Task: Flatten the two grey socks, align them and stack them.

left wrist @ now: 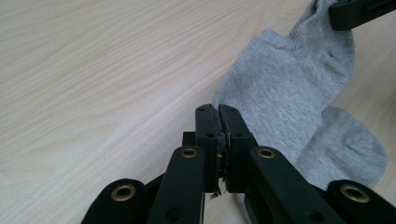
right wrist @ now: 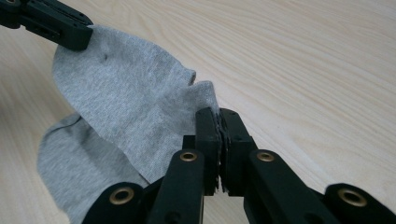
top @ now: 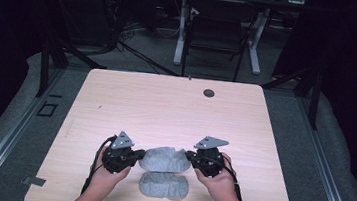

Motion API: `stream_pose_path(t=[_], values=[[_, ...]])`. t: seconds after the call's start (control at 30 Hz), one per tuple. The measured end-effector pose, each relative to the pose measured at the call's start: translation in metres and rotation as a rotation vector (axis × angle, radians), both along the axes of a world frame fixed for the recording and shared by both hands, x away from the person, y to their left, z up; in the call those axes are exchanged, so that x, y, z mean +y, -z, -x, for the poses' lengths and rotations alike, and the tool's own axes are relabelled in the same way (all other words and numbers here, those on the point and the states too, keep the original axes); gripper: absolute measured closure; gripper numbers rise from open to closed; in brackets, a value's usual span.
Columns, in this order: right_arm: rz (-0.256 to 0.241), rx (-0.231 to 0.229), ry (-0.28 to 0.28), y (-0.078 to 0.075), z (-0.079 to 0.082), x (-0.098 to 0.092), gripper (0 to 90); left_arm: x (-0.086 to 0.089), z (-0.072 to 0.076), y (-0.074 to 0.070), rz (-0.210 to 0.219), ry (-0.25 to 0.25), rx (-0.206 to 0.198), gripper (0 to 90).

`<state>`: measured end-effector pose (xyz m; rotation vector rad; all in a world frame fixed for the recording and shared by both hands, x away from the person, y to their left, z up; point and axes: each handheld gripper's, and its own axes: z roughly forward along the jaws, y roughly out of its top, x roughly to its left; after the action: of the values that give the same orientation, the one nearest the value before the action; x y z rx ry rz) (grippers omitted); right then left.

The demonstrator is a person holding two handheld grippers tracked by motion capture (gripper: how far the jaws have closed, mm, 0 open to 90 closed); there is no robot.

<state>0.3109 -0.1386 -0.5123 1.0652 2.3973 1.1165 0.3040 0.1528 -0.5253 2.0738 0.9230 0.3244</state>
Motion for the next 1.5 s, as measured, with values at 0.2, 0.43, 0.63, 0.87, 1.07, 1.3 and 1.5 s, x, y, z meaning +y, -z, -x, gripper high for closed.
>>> stream_pose_path(t=[0.2,0.43,0.63,0.87,1.07,1.3,1.5], values=[[-0.003,0.004,-0.016,-0.001,0.011,-0.001,87.1,0.001,0.012,-0.001,-0.004,0.026,-0.003,87.7],[-0.015,0.010,-0.028,0.002,0.023,-0.005,87.1,0.001,0.024,0.001,0.004,0.040,0.010,87.7],[-0.020,0.010,-0.040,0.004,0.034,-0.007,87.1,0.003,0.034,0.004,0.014,0.049,0.009,87.7],[-0.019,0.012,-0.048,0.010,0.044,-0.007,87.1,0.005,0.042,0.008,0.023,0.052,0.030,87.7],[0.002,0.020,-0.055,0.015,0.048,-0.006,87.1,0.004,0.047,0.011,0.025,0.057,0.035,87.7],[0.008,0.041,-0.056,0.021,0.050,-0.007,87.1,0.001,0.047,0.019,0.006,0.060,0.055,87.7],[0.014,0.051,-0.054,0.027,0.050,-0.008,87.0,-0.001,0.045,0.026,-0.014,0.067,0.067,87.7]])
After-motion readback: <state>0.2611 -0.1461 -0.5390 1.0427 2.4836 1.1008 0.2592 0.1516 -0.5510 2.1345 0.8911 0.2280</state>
